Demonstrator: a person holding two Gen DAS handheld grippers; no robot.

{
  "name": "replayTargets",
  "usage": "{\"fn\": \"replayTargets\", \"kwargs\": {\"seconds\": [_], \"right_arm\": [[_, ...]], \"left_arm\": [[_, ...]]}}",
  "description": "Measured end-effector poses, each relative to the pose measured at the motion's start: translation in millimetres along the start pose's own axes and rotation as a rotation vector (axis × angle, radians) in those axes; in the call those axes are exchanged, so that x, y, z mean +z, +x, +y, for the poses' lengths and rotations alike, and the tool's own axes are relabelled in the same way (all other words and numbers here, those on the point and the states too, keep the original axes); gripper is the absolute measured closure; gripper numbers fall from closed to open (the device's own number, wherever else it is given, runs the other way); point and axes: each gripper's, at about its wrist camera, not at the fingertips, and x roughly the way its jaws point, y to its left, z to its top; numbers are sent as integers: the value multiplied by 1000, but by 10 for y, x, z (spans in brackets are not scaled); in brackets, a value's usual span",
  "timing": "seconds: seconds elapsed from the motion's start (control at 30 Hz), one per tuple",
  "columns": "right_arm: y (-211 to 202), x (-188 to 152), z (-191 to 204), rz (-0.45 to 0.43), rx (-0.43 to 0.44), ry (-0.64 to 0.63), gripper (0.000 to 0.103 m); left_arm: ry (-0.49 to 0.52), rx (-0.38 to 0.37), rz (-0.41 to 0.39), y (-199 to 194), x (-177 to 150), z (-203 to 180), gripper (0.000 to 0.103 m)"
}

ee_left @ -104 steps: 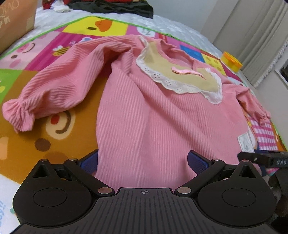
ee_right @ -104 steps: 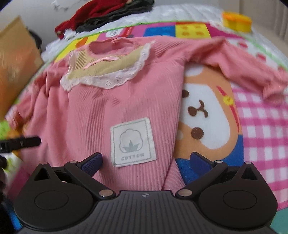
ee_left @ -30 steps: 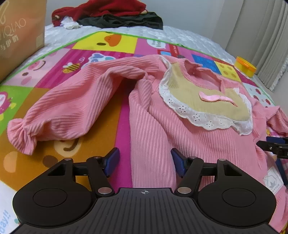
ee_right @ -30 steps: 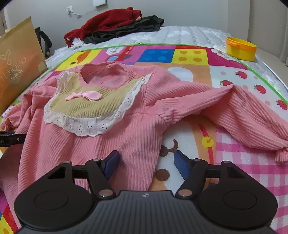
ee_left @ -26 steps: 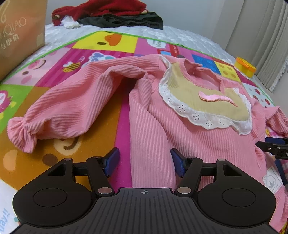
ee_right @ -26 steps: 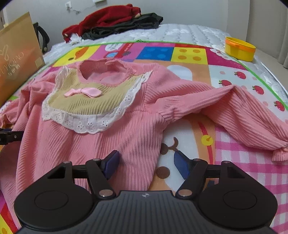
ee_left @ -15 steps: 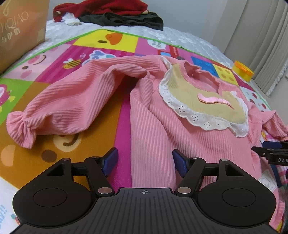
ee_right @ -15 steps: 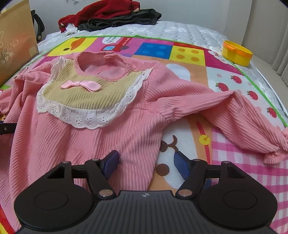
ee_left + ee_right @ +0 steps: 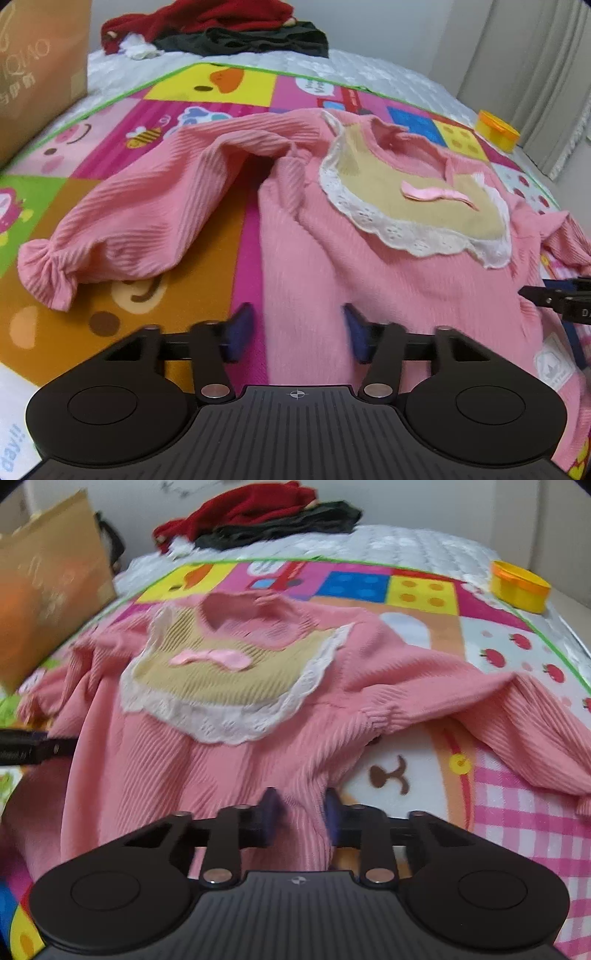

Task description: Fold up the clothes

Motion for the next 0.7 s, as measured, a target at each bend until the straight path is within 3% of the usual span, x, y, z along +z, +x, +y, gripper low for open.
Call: {"fn": "replayTargets", "kwargs": {"seconds": [0.03, 0.13, 0.27, 0.37, 0.47, 0.6, 0.7], "right_arm": [[-10, -6, 16, 15, 4, -12, 85], [-73, -26, 66, 71, 10, -57, 90], [-170, -147, 185, 128, -27, -156, 91], [-224, -231, 269, 155, -80, -233, 91], [-261, -217, 253, 163, -119, -206, 90], [-344, -120, 176, 154, -141, -91, 90], [-480, -81, 106, 126, -143, 14, 86]], "left_arm": [[-1, -12, 12, -13, 0, -21, 78], [-3, -36, 53, -67, -27, -79, 87], [-31, -88, 140, -127, -167, -119, 88], [-18, -103, 160, -244, -250, -170, 88], [-35, -118, 165, -338, -326, -144, 87], [-86, -122, 118, -472, -299, -27, 75], [-145, -152, 48, -634, -250, 99, 54]]}}
